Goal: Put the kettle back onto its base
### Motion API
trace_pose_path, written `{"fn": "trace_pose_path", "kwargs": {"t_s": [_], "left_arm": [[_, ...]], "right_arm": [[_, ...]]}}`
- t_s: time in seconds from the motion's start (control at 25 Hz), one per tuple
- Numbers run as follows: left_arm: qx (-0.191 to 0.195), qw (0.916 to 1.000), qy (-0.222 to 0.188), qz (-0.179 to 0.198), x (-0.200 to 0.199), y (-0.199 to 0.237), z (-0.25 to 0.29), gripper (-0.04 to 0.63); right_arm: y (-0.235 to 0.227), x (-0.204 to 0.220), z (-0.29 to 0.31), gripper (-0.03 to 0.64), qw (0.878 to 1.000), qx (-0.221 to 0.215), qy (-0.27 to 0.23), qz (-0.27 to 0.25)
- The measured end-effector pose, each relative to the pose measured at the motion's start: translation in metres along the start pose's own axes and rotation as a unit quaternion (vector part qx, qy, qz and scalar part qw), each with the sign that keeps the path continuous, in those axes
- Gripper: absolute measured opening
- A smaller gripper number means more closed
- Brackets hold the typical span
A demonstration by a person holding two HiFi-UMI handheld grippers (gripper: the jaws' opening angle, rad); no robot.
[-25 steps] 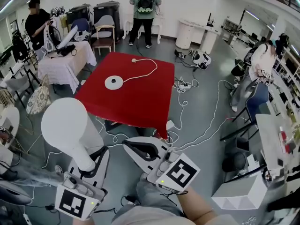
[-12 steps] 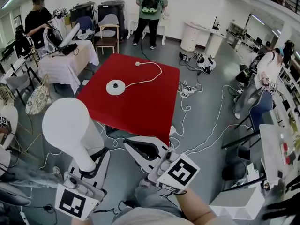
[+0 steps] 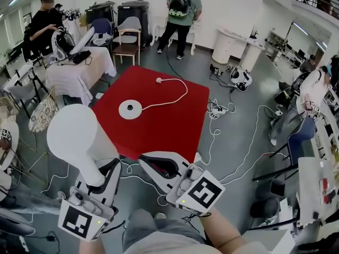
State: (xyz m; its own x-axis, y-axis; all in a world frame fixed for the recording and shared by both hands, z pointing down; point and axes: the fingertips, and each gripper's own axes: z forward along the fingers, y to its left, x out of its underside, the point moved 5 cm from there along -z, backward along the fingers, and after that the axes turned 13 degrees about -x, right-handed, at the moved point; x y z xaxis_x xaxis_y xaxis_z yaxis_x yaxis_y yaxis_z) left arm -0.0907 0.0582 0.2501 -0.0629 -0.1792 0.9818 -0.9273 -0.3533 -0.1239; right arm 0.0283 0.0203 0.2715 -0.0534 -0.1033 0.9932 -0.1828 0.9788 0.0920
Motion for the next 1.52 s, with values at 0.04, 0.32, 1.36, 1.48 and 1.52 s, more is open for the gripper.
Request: {"fn": "trace_pose_path", "kwargs": {"t_s": [0.04, 0.32, 1.36, 1.48, 1.52], "left_arm": [[0.0, 1.0, 0.002, 0.001, 0.001, 0.002, 0.008, 0.009], [0.016, 0.9998, 0.007, 0.008, 0.018, 0.021, 0.07, 0.009], [0.094, 0.9928, 0.057, -0.048, 0.166, 0.093, 0.282, 0.009], [0.099, 0.9921, 0.057, -0.051, 0.185, 0.094, 0.298, 0.009], [0.102, 0.9919, 0.057, -0.051, 0.191, 0.094, 0.303, 0.009]], "right_arm": [[-0.008, 0.0, 0.0, 0.008, 1.0, 0.001, -0.001, -0.001], [-0.071, 0.004, 0.008, 0.008, 1.0, 0.014, 0.002, -0.004], [-0.271, 0.08, 0.066, 0.008, 0.997, 0.063, 0.026, 0.033], [-0.28, 0.093, 0.063, 0.008, 0.996, 0.072, 0.031, 0.035], [-0.282, 0.098, 0.062, 0.008, 0.996, 0.075, 0.033, 0.037]]}}
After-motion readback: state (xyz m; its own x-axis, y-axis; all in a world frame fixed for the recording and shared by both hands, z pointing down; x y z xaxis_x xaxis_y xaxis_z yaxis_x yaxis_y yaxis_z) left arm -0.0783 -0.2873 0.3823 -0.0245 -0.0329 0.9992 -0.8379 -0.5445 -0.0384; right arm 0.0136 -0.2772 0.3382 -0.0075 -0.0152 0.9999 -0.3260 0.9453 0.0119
